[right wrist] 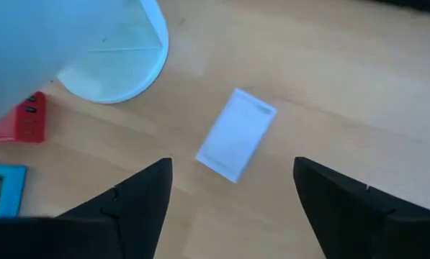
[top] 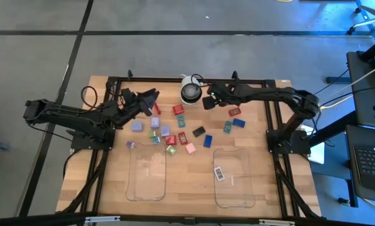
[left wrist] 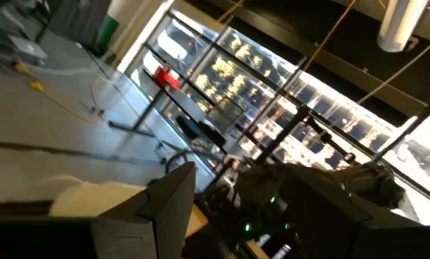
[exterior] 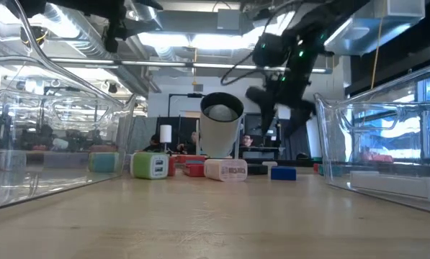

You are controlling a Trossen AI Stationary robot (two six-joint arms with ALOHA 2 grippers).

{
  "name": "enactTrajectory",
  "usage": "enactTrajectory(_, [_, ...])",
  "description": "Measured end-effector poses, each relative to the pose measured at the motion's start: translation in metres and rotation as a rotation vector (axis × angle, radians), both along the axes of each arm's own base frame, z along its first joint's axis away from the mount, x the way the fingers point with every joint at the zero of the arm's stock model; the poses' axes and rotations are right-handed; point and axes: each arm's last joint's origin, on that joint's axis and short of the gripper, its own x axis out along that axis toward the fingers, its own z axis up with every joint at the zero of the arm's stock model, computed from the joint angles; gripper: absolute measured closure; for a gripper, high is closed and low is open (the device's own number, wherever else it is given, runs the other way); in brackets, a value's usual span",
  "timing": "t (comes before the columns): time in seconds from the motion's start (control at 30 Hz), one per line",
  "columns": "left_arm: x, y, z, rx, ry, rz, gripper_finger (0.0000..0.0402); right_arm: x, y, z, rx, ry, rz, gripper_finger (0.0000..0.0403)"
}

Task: Pick & Place Office items
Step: Put the white timer into the right transparent bin

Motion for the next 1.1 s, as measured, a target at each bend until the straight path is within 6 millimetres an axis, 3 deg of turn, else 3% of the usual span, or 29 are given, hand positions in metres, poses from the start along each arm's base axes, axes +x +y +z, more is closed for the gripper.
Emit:
enactTrajectory(0.27, [-0.01,0.005,0.009,0.075,0.035,0.148,0.0194,0.009,-0.015,-0.037,0.054,0.022,-0.092,0.0111])
enactTrajectory(0.67, [-0.029,0.014,0.022,0.184,0.084,0.24,0.0194,0.017,-0.019,-0.053,0.047,-0.007,-0.163,0.0111])
enactTrajectory(0.83, [-0.032,0.016,0.024,0.204,0.096,0.259,0.0194,0.018,-0.017,-0.066,0.051,0.015,-0.21,0.0111])
enactTrajectory(1.1, [-0.034,0.016,0.026,0.217,0.092,0.249,0.0194,0.021,-0.012,-0.07,0.023,0.029,-0.219,0.0121])
